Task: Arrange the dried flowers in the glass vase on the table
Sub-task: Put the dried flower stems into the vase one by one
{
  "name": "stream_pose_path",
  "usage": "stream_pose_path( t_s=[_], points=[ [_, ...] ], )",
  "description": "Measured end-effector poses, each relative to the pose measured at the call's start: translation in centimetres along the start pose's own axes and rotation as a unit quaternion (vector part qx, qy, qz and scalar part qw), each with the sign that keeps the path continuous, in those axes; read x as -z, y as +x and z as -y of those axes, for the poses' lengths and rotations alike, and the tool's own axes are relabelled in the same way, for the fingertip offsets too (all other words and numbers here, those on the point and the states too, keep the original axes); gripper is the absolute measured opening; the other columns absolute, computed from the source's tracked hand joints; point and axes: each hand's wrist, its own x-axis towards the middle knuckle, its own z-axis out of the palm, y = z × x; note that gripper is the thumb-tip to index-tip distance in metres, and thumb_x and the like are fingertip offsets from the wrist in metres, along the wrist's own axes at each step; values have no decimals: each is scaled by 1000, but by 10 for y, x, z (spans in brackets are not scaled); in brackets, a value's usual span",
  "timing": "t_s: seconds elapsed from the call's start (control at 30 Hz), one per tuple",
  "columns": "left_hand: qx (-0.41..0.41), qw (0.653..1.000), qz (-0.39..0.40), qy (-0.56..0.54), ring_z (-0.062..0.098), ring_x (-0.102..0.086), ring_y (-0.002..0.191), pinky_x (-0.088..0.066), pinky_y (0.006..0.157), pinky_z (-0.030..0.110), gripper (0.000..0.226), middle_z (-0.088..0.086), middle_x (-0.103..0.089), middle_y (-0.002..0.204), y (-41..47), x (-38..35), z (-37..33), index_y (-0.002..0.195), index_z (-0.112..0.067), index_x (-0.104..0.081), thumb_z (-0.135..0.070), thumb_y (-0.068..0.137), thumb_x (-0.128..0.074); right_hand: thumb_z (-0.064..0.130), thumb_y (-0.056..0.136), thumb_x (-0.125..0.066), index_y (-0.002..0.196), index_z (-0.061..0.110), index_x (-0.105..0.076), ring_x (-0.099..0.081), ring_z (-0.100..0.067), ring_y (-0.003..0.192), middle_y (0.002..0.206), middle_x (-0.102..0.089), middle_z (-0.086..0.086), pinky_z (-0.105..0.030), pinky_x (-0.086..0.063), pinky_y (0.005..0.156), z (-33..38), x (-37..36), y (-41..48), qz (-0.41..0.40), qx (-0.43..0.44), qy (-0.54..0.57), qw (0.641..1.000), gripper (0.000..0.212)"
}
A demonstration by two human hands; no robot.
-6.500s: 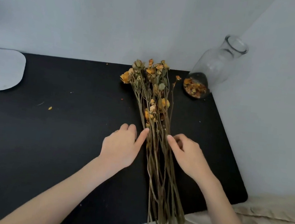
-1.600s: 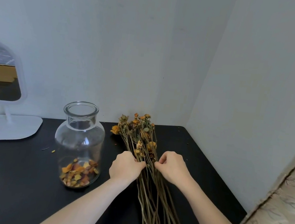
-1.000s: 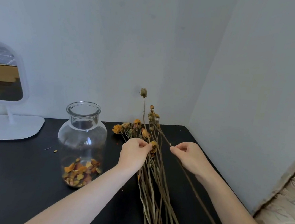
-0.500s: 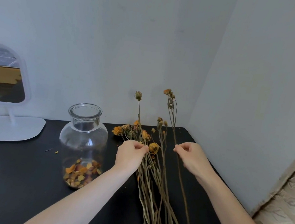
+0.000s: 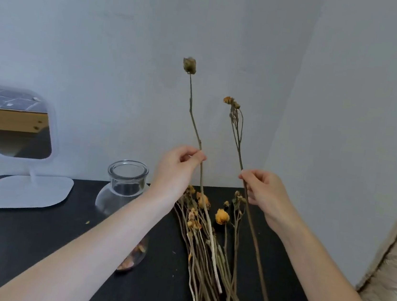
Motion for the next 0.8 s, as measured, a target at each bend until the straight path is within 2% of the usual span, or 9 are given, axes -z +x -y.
stream_pose_path(
  t_s=[0.13, 0.33, 0.43, 0.57, 0.67, 0.8],
  points=[
    [-61, 997, -38, -2, -2, -40, 41, -30, 48, 17, 19, -9, -44, 57, 10, 40, -40, 77, -24, -60, -21, 94, -51, 22, 95, -48, 92, 12, -63, -37, -4, 45, 56, -39, 6, -15, -35, 47, 33, -10, 4, 2, 31, 56, 998, 18],
    [-132, 979, -151, 19, 3, -31, 39, -23, 36, 13, 28, -3, -39, 59, 32, 116, -93, 71, -21, -51, -13, 96, -43, 17, 93, -51, 82, 11, -64, -40, -7, 50, 58, -44, 4, -17, -38, 46, 102, -33, 20, -9, 104, 154, 983, 18],
    [-157, 967, -195, 38, 8, -30, 46, -24, 35, 13, 28, -3, -39, 61, 40, 146, -107, 72, -23, -51, -14, 96, -41, 14, 93, -52, 74, 11, -62, -38, -8, 48, 58, -43, 2, -19, -35, 44, 129, -47, 28, -17, 130, 196, 972, 22],
    [-175, 953, -240, 56, 6, -34, 46, -28, 41, 17, 29, -4, -41, 63, 48, 164, -104, 72, -26, -50, -17, 97, -39, 11, 92, -52, 69, 12, -60, -37, -8, 44, 57, -42, 1, -20, -33, 44, 146, -62, 34, -18, 150, 217, 964, 25],
    [-177, 952, -240, 75, 10, -38, 53, -30, 51, 26, 28, -4, -45, 65, 48, 157, -80, 73, -28, -49, -18, 97, -39, 12, 92, -52, 69, 12, -61, -37, -6, 41, 56, -42, 2, -19, -32, 44, 146, -69, 35, -18, 162, 213, 963, 24],
    [-141, 963, -210, 95, 9, -41, 58, -32, 56, 25, 25, -4, -48, 68, 42, 147, -43, 77, -27, -50, -19, 98, -39, 13, 93, -51, 71, 12, -60, -37, -7, 46, 57, -42, 2, -17, -33, 42, 143, -79, 35, -17, 163, 217, 962, 23]
  ],
)
